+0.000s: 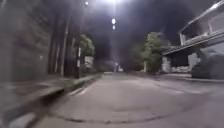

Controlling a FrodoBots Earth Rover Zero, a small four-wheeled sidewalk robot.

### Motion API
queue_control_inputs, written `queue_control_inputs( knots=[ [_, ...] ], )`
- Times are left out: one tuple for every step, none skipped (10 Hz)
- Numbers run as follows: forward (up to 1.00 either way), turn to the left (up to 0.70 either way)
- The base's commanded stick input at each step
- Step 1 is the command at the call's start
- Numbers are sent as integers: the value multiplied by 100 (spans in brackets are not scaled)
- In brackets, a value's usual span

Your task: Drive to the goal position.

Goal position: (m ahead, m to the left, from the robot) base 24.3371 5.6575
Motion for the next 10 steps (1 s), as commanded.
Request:
queue_control_inputs(
  knots=[
    [70,-35],
    [70,-26],
    [70,0],
    [70,0],
    [70,0],
    [70,0],
    [70,0],
    [70,0],
    [70,0],
    [70,0]
  ],
)
